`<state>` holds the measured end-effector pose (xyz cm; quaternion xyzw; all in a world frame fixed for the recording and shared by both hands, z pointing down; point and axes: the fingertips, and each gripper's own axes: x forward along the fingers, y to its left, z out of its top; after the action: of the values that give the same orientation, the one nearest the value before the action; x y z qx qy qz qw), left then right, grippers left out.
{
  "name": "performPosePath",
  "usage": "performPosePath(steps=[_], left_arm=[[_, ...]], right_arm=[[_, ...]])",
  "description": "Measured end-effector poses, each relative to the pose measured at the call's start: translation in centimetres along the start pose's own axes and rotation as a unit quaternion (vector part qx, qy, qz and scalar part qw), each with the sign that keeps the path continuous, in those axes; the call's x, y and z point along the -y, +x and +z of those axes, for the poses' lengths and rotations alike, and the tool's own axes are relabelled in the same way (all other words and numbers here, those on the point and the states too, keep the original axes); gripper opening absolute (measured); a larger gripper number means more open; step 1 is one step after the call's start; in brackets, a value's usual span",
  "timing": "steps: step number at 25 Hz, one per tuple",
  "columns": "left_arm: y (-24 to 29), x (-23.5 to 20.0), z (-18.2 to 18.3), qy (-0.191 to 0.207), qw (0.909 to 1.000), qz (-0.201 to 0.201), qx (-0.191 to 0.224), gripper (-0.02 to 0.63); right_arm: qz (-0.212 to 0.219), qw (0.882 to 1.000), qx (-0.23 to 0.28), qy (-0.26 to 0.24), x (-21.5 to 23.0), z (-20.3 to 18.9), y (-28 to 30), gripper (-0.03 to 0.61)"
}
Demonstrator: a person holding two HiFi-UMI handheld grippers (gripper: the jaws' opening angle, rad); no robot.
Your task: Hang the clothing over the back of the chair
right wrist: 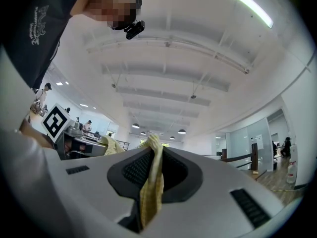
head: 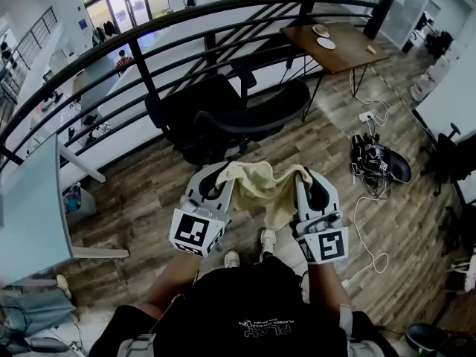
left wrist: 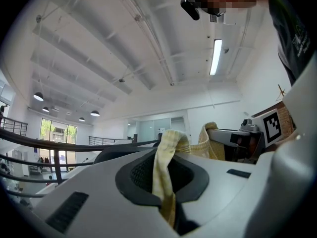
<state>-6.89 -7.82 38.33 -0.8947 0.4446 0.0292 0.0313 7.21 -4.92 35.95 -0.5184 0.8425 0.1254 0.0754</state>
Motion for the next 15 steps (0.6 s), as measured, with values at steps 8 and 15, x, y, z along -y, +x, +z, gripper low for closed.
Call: performPosePath(steps=[8,15], left_arm=[[2.8,-1.2,1.6,0.021,0.9992,0.031,0.013,0.023],[5.5,-1.6,2.6,0.038,0.9978,0.051,0.018,0.023]], right_arm=[[0.025,1.0,0.012,-0.011,3.3,0.0,3.0,0.044],[0.04,0.999,0.029,0.0,6.1,0.2,6.1,0.043]])
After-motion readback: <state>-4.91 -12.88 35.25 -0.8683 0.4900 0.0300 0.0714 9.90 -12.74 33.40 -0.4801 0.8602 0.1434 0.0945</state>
